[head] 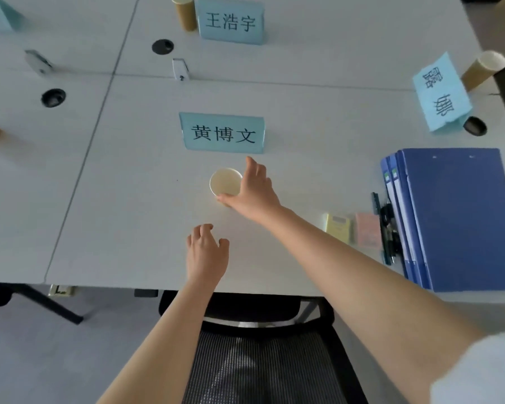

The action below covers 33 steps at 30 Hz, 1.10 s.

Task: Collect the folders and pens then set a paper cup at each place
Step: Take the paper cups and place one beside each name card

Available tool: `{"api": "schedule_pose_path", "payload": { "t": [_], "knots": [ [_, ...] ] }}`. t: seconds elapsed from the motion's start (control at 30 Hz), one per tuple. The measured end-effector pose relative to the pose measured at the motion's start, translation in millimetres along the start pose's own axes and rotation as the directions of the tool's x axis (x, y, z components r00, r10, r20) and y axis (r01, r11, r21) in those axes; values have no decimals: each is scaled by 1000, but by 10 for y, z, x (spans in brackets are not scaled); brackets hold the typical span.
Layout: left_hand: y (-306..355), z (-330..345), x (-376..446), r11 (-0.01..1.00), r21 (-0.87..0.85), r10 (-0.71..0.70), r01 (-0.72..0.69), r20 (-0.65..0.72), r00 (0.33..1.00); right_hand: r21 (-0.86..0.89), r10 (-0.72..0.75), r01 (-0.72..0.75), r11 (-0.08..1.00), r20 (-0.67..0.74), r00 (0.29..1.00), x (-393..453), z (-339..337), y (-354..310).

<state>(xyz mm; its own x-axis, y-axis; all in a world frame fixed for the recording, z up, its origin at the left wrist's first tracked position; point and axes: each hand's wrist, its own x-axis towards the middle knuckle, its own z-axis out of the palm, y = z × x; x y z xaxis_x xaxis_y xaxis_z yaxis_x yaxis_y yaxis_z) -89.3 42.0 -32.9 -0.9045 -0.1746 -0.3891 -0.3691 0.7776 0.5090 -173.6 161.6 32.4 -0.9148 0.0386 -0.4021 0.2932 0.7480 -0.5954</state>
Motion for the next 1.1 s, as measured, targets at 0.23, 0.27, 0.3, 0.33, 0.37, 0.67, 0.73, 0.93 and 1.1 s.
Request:
{"api": "schedule_pose_path", "payload": {
  "t": [0.23,0.27,0.3,0.33,0.37,0.67,0.73,0.93,1.1],
  "knots": [
    [-179,129,271,974,215,-90,72,76,993,-84,42,-38,996,46,998,201,201,-57],
    [-180,150,311,972,225,-91,70,84,992,-100,40,-35,994,45,998,229,217,-56],
    [-174,176,335,971,230,-91,68,92,992,-111,40,-35,993,41,998,246,223,-49],
    [-167,197,360,971,230,-90,65,99,991,-115,43,-38,993,37,998,269,233,-44],
    [-154,224,370,972,225,-91,66,102,991,-118,42,-38,992,34,999,282,236,-37],
    [-142,413,394,967,241,-88,81,16,996,-66,-32,34,997,21,999,264,223,76],
    [-151,464,380,956,288,-51,50,-5,999,5,-47,47,999,-11,999,210,172,153],
    [-7,626,426,968,229,-87,107,-95,992,121,48,-18,993,-254,966,227,-200,596],
    [119,720,489,949,235,-177,211,-158,971,139,121,-81,987,-312,942,643,-607,758]
  ]
}}
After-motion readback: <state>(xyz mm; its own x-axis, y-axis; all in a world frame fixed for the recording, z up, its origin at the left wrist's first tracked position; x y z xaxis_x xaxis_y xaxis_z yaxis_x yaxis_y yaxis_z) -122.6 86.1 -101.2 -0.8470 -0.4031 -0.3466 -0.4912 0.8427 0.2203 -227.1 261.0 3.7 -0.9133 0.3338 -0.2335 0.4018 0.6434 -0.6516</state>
